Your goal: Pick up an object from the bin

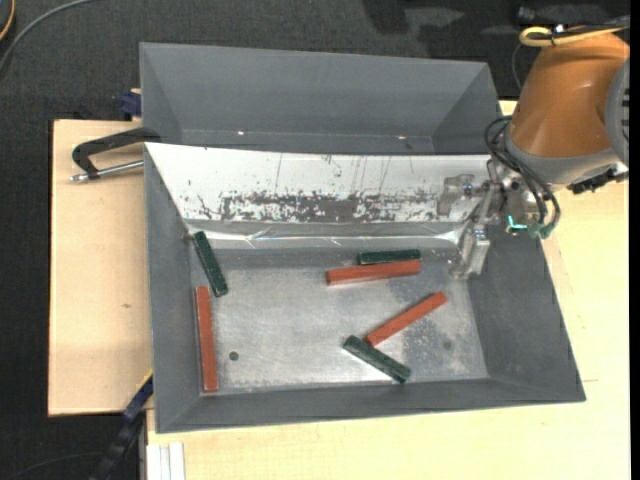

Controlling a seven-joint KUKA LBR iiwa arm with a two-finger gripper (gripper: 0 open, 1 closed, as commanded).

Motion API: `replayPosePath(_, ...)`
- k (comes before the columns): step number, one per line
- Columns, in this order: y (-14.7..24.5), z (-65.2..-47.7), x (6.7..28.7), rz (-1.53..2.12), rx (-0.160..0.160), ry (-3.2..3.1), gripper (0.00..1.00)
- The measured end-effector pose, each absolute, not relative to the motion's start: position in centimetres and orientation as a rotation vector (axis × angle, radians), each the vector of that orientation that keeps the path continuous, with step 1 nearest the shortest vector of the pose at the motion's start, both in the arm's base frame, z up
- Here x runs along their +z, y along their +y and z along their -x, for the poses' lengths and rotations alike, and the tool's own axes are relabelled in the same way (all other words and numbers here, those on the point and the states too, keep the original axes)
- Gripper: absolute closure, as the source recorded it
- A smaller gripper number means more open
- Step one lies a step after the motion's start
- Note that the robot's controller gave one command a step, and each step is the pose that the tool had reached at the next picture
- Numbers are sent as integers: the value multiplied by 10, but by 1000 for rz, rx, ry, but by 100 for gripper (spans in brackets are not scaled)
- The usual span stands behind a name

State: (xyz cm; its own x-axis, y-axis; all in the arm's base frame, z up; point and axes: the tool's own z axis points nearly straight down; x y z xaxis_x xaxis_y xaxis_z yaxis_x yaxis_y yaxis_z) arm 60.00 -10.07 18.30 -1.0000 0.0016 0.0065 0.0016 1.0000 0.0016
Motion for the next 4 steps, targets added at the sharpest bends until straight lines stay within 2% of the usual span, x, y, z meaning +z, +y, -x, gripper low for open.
replayPosePath(1, -25, -595, 66, -65, -7, -3134, 0)
replayPosePath(2, -32, -602, 103, -238, 1, -3142, 0)
replayPosePath(3, -12, -604, 102, -243, -2, -3140, 0)
replayPosePath(4, -30, -601, 69, -224, -1, -3132, 0)
